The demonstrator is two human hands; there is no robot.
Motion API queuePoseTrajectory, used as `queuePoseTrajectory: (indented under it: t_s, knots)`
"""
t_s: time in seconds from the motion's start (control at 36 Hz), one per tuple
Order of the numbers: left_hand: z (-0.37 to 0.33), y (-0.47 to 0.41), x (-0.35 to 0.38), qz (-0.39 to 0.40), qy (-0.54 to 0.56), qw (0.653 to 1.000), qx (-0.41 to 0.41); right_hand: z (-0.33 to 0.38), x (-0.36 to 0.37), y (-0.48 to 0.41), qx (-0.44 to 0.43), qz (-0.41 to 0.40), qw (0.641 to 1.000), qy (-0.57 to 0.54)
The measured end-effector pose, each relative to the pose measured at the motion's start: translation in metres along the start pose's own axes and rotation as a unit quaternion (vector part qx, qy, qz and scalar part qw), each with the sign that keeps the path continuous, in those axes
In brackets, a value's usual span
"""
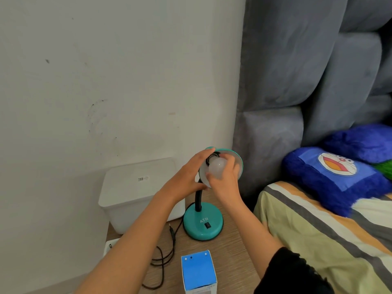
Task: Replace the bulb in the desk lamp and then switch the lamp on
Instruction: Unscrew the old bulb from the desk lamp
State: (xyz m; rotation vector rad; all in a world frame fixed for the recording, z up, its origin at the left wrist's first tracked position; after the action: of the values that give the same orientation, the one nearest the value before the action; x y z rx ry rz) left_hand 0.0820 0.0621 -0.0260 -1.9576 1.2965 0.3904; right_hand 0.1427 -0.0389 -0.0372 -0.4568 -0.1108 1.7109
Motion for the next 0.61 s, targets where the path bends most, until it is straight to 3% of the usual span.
queuePoseTrajectory:
  t_s: [0.14,0.28,0.42,0.61]
  knots:
    - [-0.001,0.002,-0.001,-0.007,0.001,1.0,-0.002,0.0,-0.002,0.0,0.028,0.007,0.999,-0.031]
    - [-0.002,0.001,0.0,0.001,-0.008,1.0,-0.001,0.0,-0.004,-0.004,-0.017,0.003,1.0,0.004]
    - [-0.002,0.001,0.001,-0.002,-0.01,1.0,-0.001,0.0,-0.003,-0.005,0.025,0.005,1.0,-0.017]
    - [-0.003,-0.001,0.0,0.001,-0.014,1.0,-0.004,0.002,-0.01,-0.009,-0.085,0.029,0.992,0.083]
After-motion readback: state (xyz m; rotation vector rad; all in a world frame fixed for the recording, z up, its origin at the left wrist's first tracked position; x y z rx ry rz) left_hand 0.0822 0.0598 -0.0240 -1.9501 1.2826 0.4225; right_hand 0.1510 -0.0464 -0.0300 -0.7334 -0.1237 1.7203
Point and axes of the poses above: each hand's wrist, its own y-axis away from the middle knuckle, its own x-axis out of the palm, z = x × y, the point moved 3 cm from there along -y, towards the middle knuckle, and after that the axes turned 9 degrees about -z, right-handed, at the moved point
